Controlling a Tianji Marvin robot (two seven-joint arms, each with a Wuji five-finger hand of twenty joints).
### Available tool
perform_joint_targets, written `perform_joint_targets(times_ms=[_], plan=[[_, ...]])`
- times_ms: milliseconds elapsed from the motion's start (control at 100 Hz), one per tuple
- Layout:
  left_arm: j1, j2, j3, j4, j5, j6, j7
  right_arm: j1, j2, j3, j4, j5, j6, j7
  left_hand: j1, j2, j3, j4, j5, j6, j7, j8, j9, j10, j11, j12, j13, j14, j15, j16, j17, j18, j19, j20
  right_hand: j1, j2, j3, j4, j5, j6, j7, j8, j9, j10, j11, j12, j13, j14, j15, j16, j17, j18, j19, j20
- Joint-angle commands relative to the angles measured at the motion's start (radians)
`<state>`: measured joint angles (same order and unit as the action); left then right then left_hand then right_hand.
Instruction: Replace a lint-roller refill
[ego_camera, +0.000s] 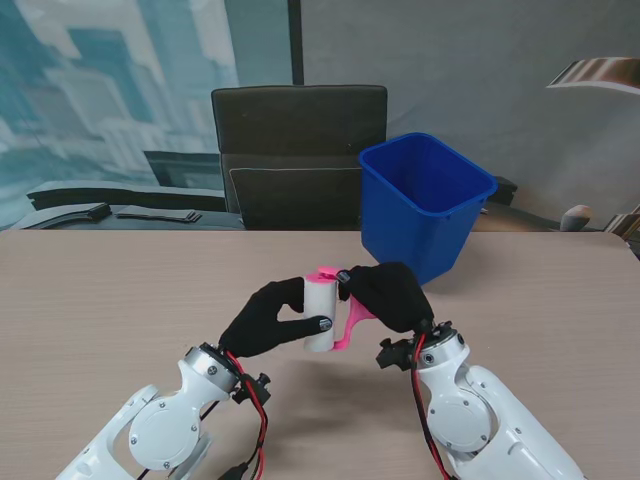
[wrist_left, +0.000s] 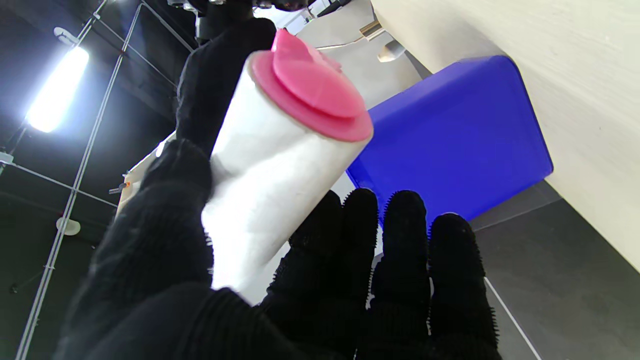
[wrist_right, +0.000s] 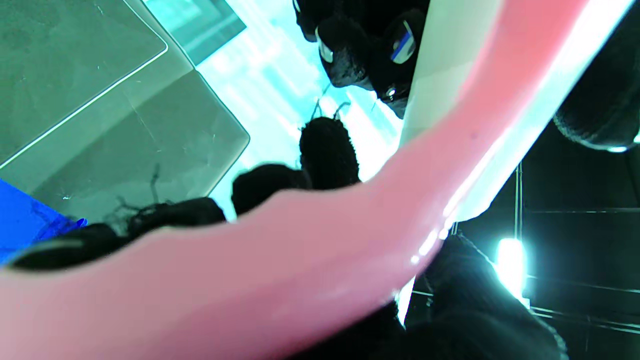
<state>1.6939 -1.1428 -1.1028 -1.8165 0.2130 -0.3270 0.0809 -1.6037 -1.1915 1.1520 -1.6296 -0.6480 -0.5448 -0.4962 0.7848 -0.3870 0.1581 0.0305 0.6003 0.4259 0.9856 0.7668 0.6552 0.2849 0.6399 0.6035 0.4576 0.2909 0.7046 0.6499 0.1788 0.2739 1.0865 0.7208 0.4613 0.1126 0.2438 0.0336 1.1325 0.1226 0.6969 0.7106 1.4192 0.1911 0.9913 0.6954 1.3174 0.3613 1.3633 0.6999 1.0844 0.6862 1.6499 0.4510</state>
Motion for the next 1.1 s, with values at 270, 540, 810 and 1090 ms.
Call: perform_joint_targets(times_ms=[270, 540, 810, 1090], plan=[[-0.052, -0.004, -0.013, 0.085, 0.139, -0.16, 0.047, -0.025, 0.001, 0.034, -0.024, -0.031, 0.004, -0.02, 0.084, 0.024, 0.354, 0.168, 0.06, -0.112, 0.309, 0.021, 0.059, -0.104, -0.006, 0.057, 0.03, -0.009, 0.035, 0.015, 0.019, -0.008, 0.044, -0.023, -0.042, -0.009, 0.032, -0.016, -0.115, -0.038, -0.079, 0.006, -0.129, 0.018, -0.164, -0.086, -0.015, -0.181, -0.385, -0.176, -0.206, -0.285, -0.112, 0.033], [-0.083, -0.004, -0.023, 0.148, 0.324, -0.258, 0.137, -0.046, 0.002, 0.06, -0.05, -0.05, 0.011, -0.034, 0.082, 0.029, 0.352, 0.161, 0.057, -0.117, 0.312, 0.016, 0.058, -0.107, -0.007, 0.057, 0.03, -0.014, 0.032, 0.014, 0.016, -0.009, 0.041, -0.027, -0.034, -0.029, 0.042, -0.014, -0.154, -0.045, -0.101, 0.008, -0.231, 0.039, -0.181, -0.111, -0.048, -0.165, -0.542, -0.199, -0.311, -0.292, -0.163, 0.065], [-0.087, -0.003, -0.031, 0.161, 0.38, -0.274, 0.167, -0.07, 0.006, 0.088, -0.077, -0.065, 0.015, -0.035, 0.097, 0.043, 0.34, 0.147, 0.056, -0.121, 0.312, 0.014, 0.059, -0.105, -0.009, 0.056, 0.03, -0.017, 0.03, 0.014, 0.015, -0.008, 0.036, -0.032, -0.024, -0.081, 0.069, -0.004, -0.177, -0.041, -0.115, 0.008, -0.27, 0.041, -0.192, -0.123, -0.088, -0.164, -0.576, -0.189, -0.349, -0.3, -0.179, 0.08], [-0.096, -0.003, -0.039, 0.182, 0.488, -0.308, 0.238, -0.095, 0.018, 0.11, -0.106, -0.088, 0.018, -0.005, 0.103, 0.049, 0.325, 0.142, 0.053, -0.12, 0.308, 0.014, 0.052, -0.105, -0.01, 0.058, 0.026, -0.018, 0.026, 0.013, 0.009, -0.007, 0.03, -0.035, 0.116, -0.343, 0.227, 0.001, -0.299, -0.064, -0.173, -0.029, -0.424, 0.009, -0.258, -0.15, -0.25, -0.215, -0.696, -0.184, -0.512, -0.344, -0.298, 0.118]])
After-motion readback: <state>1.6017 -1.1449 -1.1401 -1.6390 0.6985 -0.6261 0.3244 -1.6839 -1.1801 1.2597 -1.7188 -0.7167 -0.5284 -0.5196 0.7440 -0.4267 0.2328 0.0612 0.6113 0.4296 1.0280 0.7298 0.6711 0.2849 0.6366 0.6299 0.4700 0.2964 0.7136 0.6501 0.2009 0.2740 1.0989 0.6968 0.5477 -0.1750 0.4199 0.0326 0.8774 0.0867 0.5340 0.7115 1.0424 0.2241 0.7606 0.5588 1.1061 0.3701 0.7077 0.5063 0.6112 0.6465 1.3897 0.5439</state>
